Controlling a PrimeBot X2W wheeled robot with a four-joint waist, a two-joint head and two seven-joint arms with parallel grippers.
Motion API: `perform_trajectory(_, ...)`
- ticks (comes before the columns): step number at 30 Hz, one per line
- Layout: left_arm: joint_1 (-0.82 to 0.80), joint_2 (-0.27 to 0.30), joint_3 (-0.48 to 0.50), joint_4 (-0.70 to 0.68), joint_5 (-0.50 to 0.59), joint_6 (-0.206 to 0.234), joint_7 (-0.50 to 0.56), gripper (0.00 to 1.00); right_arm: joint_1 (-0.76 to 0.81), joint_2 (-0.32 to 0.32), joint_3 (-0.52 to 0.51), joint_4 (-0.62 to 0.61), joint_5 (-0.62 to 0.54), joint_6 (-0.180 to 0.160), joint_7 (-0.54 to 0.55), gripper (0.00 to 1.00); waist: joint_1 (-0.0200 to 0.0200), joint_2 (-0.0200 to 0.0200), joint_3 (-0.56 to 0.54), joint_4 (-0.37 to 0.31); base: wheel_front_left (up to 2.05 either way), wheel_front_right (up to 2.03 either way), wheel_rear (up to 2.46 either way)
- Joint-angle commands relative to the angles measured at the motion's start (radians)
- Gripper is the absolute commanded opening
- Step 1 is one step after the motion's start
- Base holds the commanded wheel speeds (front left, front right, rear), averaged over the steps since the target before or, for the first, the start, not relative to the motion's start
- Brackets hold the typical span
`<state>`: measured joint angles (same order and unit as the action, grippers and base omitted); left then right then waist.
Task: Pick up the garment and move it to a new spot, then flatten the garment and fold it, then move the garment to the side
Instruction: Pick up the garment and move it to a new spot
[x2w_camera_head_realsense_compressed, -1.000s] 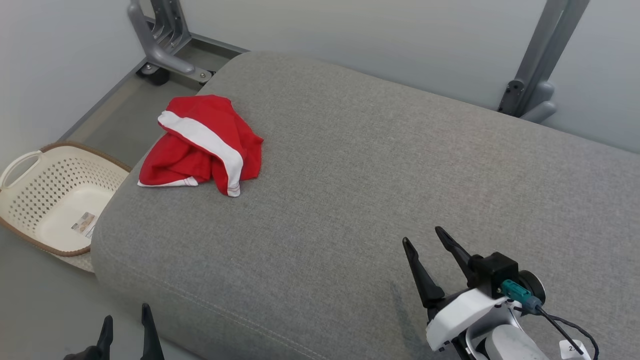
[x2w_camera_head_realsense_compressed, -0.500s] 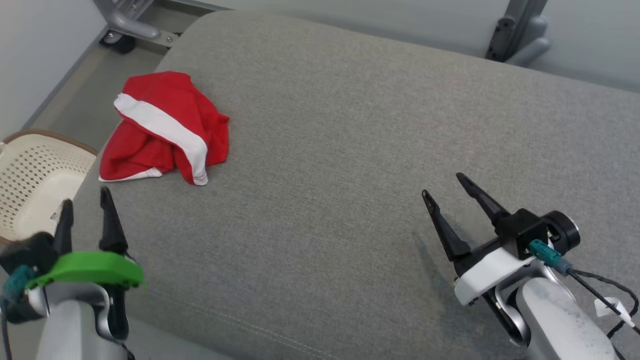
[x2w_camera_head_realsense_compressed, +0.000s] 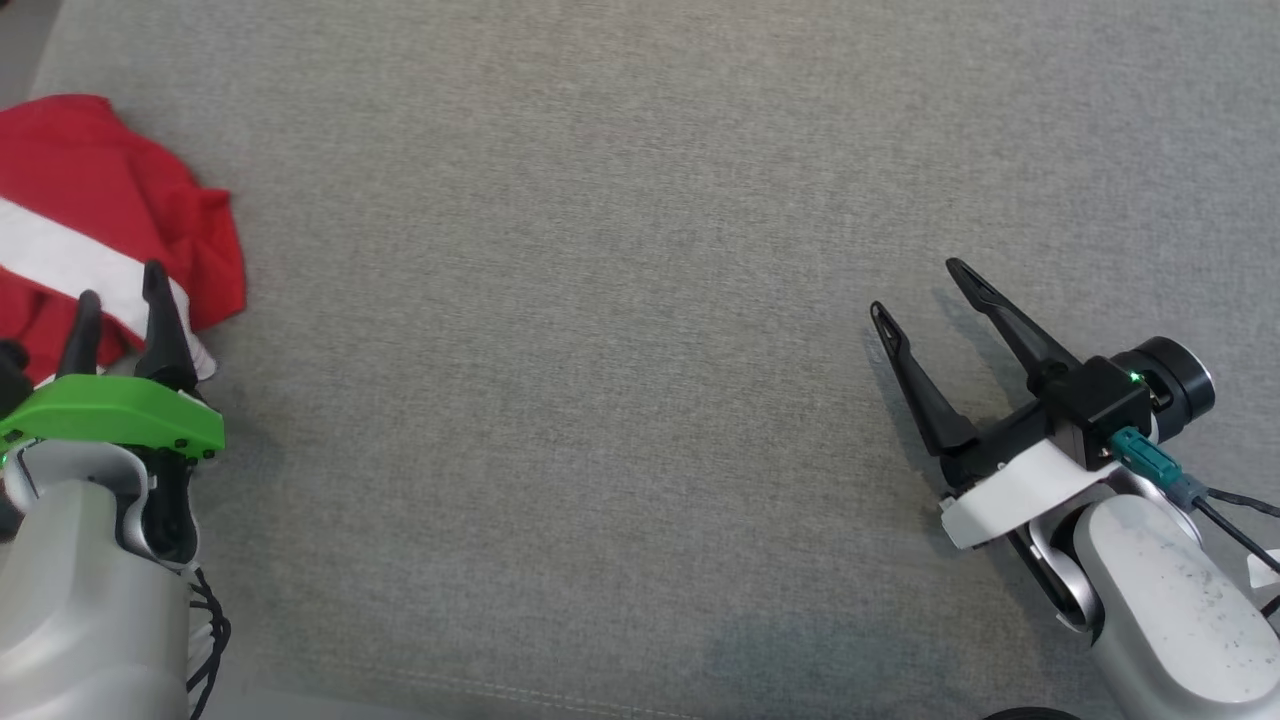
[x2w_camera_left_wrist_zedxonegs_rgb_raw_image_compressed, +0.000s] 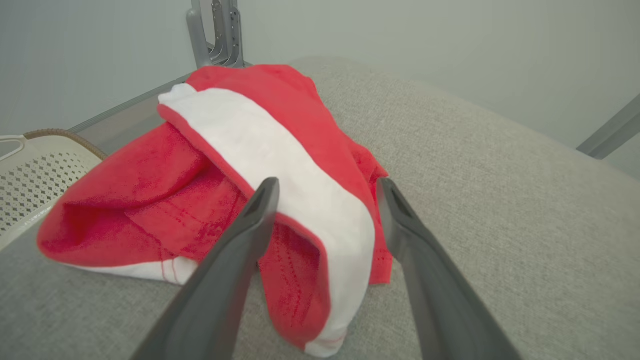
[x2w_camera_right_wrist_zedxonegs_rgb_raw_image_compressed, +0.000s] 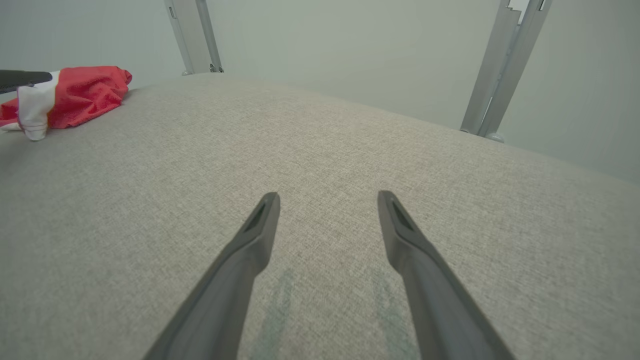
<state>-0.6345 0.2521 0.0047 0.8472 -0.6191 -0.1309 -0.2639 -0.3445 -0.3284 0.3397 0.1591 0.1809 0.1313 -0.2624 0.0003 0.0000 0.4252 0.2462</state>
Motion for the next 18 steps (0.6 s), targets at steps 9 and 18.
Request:
perform_trajectory(9, -0.063, 0.019, 0.091, 0.155, 0.051, 0.074, 0.001, 1.00, 0.001, 0.019, -0.018, -0.007, -0.002, -0.001, -0.003, 1.00, -0.0003, 0.0000, 0.077, -0.118, 0.00, 0.00, 0.00)
perform_trajectory(18, -0.060, -0.037, 0.129, 0.284, 0.063, 0.078, 0.009, 0.00, 0.008, 0.031, -0.015, 0.015, 0.014, -0.001, -0.003, 1.00, -0.0003, 0.0000, 0.059, -0.117, 0.00, 0.00, 0.00)
